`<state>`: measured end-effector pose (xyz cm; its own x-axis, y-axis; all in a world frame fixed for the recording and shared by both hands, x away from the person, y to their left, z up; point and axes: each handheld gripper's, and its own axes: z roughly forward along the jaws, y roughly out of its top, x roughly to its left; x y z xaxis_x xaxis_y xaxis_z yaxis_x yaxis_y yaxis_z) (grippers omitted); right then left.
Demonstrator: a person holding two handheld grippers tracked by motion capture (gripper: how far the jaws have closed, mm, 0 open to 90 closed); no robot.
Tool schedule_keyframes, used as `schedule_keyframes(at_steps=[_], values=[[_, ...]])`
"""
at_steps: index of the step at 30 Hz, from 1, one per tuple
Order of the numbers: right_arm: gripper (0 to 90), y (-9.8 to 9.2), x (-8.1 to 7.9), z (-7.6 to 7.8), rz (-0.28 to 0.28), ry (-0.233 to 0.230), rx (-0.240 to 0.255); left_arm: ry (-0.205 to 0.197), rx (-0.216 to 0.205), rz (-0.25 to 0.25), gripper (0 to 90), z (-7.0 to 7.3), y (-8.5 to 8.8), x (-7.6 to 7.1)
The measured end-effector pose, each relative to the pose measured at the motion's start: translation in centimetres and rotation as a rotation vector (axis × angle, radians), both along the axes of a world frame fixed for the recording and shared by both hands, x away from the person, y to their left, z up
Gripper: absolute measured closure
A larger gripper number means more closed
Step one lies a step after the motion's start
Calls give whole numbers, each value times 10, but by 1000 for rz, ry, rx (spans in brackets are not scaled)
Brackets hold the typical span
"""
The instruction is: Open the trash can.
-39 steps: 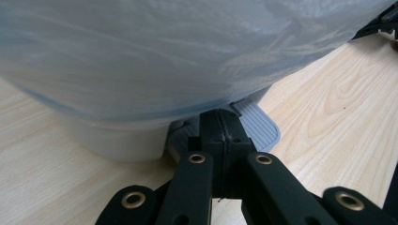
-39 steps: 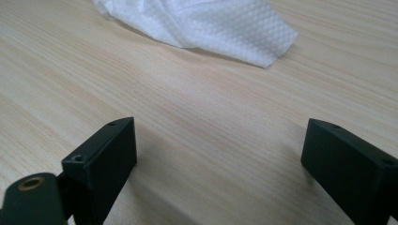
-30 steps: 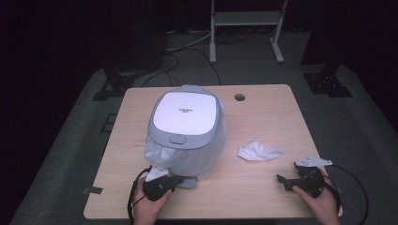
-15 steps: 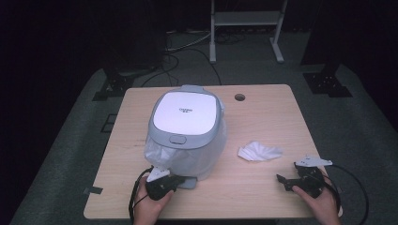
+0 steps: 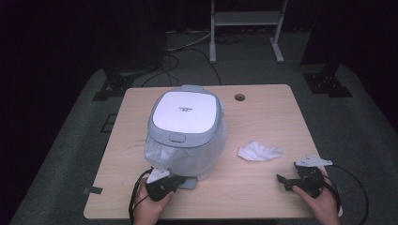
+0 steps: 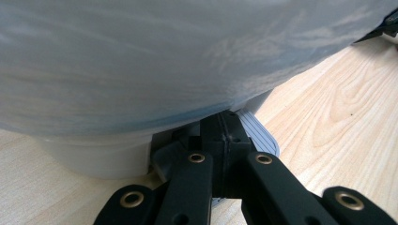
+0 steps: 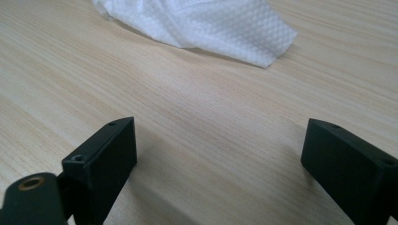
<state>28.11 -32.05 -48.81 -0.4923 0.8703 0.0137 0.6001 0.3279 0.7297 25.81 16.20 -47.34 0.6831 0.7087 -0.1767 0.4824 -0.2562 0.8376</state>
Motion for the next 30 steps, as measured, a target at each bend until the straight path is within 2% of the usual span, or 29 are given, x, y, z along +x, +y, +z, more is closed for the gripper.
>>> schedule_keyframes(at_steps=[12,23,27,29,30], values=[[95,0,0,0,0,0,0,-3,17,0,900,-4,-2,0],[95,0,0,0,-3,1,0,15,51,6,900,-7,-5,1],[94,0,0,0,-4,1,0,20,53,10,900,-7,-6,1],[94,0,0,0,-10,1,0,35,39,10,900,-8,-4,2],[95,0,-1,0,-13,1,0,25,51,5,900,-7,-3,3]])
